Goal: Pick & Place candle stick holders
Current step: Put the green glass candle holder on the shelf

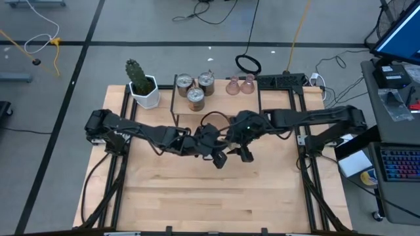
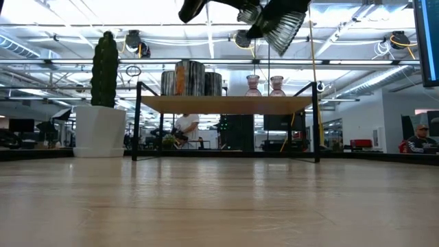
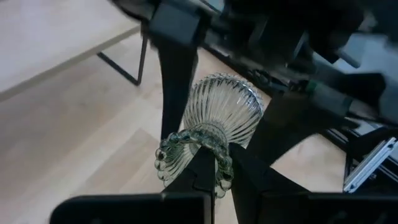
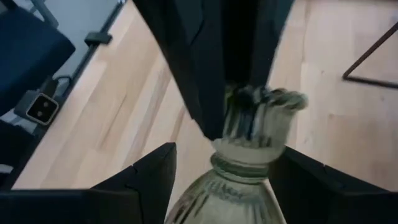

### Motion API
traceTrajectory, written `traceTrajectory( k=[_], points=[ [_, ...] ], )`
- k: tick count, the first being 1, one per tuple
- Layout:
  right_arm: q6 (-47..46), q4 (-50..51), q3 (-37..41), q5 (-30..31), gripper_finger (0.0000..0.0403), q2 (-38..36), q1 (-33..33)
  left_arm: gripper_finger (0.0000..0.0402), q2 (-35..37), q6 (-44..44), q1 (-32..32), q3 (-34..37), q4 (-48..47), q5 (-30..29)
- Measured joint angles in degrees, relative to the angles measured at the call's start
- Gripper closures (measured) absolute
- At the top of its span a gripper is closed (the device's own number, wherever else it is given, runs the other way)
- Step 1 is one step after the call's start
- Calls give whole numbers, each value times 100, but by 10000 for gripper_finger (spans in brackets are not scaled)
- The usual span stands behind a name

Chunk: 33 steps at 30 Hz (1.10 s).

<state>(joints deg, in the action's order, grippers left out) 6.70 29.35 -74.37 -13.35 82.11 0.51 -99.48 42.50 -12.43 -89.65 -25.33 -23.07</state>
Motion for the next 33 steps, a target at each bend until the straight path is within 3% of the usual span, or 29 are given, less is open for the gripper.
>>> traceTrajectory(
  k=[20,33],
  points=[
    [3,-278,4,406,172,146,-7,381,-74,-187,90,-2,-22,198],
    [-225,-82,4,520,274,146,-17,381,-74,-84,92,-2,-186,135]
  ],
)
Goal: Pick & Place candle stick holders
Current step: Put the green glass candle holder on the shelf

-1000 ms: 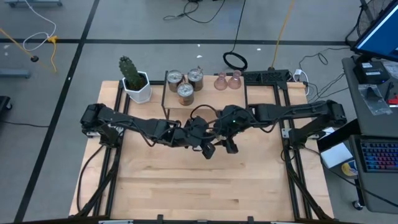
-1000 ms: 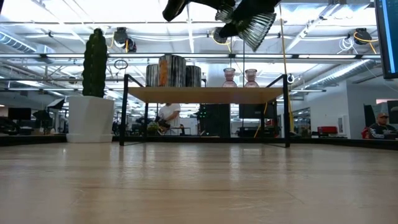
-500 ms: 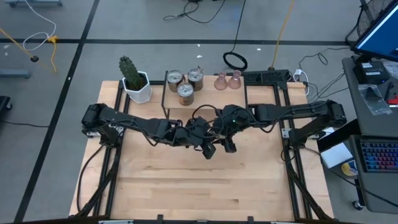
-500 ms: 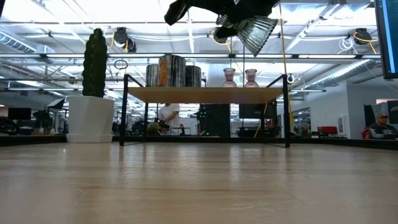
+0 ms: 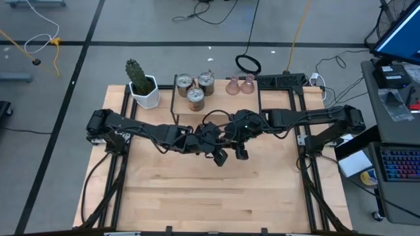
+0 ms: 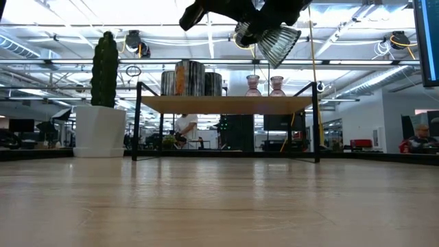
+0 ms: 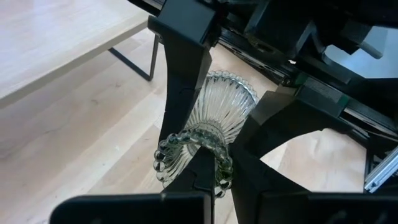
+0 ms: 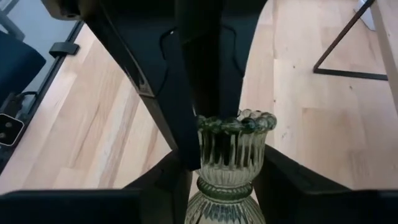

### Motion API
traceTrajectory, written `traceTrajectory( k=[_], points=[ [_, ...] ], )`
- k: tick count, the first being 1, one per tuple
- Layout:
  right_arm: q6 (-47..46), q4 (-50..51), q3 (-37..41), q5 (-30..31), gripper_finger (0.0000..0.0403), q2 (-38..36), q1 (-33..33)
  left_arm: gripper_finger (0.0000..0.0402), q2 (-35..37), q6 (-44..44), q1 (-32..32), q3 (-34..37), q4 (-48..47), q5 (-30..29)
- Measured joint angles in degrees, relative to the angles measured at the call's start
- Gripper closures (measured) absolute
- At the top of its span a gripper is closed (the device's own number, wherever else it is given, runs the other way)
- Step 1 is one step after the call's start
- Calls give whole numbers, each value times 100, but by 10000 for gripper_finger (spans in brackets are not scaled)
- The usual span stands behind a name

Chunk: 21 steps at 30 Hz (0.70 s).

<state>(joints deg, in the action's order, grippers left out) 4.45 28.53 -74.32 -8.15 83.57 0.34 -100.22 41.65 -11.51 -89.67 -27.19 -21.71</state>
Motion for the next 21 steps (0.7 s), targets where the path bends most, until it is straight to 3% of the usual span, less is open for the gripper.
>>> traceTrajectory(
  k=[8,16,21],
  points=[
    [37,2,0,189,275,2,7,377,0,18,-2,0,-10,19],
    [212,123,4,406,281,-50,-3,257,2,144,2,4,62,185],
    [266,263,12,730,281,-81,-26,204,22,297,-7,2,96,413]
  ],
)
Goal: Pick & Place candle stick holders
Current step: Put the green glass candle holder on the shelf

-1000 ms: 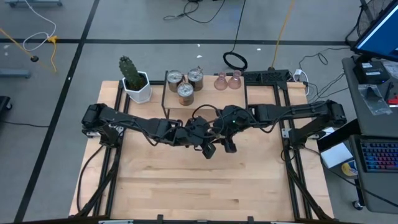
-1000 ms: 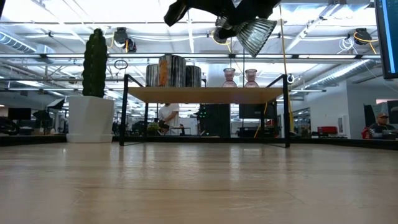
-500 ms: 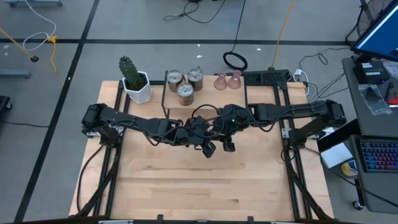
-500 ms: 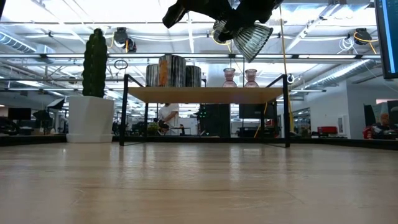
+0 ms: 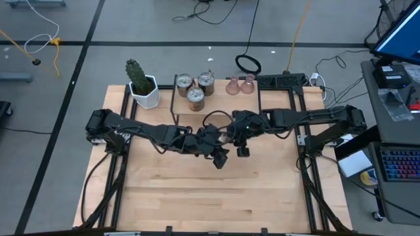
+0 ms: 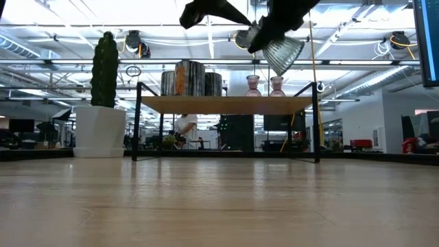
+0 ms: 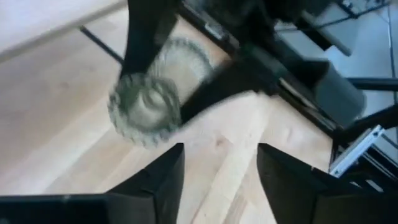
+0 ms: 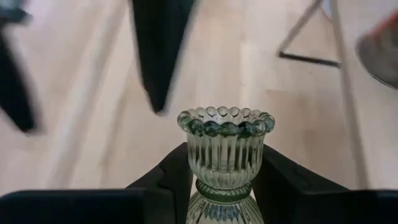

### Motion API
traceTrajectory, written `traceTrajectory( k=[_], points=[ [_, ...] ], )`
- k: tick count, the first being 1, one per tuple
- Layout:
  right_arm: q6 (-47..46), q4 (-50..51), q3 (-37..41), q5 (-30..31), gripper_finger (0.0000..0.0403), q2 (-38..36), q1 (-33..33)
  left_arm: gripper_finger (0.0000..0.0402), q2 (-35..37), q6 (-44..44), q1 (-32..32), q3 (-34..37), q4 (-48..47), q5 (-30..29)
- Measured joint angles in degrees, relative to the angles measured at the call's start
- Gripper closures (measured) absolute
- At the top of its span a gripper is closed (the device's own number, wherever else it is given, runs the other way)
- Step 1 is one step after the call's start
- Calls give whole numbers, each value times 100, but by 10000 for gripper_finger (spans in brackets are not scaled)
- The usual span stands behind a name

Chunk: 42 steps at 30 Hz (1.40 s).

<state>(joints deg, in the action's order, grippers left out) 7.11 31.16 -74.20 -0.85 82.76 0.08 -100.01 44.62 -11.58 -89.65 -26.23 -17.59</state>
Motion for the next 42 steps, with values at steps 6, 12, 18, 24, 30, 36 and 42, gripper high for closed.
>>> traceTrajectory(
  k=[6,12,18,24,30,36,42],
  points=[
    [14,161,1,284,281,-1,-9,167,50,96,70,0,-41,622],
    [27,50,1,281,281,-258,-151,161,225,560,3,-2,-244,956],
    [-5,-599,51,861,281,-721,-525,161,259,1113,-441,2,-813,267],
    [-357,-2457,856,849,281,-1224,-948,160,258,1512,-864,2,-1173,-189],
    [-346,-4253,2067,1172,281,-1516,-1157,160,258,1541,-1203,2,-1164,-293],
    [-383,-5904,3097,1926,278,-1562,-1462,160,258,1456,-1455,2,-1274,-833],
    [-506,-6417,3413,2376,279,-1365,-1744,160,258,1508,-1370,2,-1790,-900]
  ],
)
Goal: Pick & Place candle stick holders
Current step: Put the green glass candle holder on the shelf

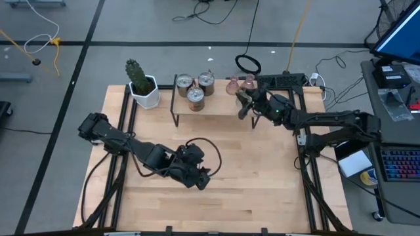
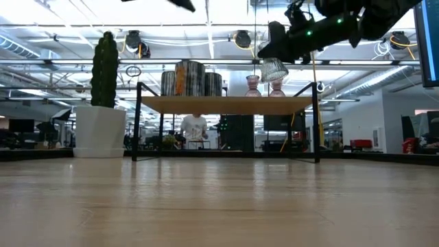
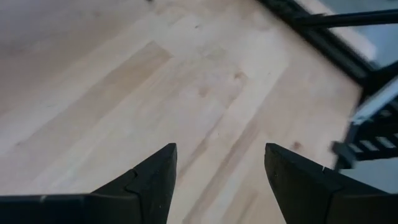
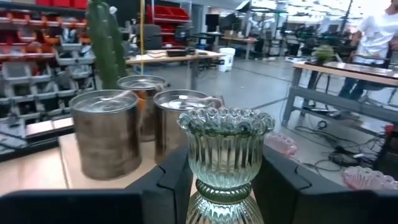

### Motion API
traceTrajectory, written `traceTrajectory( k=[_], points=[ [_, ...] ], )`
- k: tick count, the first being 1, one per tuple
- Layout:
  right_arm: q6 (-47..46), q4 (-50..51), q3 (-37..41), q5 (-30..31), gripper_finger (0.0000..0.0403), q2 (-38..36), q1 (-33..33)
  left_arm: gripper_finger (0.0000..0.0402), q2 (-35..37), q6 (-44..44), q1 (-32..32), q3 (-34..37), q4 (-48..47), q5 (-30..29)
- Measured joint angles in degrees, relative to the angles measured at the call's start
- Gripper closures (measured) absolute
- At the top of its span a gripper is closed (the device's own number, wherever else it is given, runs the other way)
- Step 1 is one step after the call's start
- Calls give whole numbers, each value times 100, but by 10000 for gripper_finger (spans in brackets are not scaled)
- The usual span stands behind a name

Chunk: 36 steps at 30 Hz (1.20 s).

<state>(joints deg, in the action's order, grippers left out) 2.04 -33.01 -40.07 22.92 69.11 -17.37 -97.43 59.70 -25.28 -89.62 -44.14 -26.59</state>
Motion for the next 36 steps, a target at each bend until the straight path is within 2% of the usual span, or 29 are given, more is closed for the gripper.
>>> traceTrajectory(
  k=[12,36],
  points=[
    [-297,-599,-4,1042,279,766,96,160,-2,-133,163,0,-254,160],
    [-461,-139,-11,1158,267,885,98,160,-4,-257,169,0,-586,157]
  ],
)
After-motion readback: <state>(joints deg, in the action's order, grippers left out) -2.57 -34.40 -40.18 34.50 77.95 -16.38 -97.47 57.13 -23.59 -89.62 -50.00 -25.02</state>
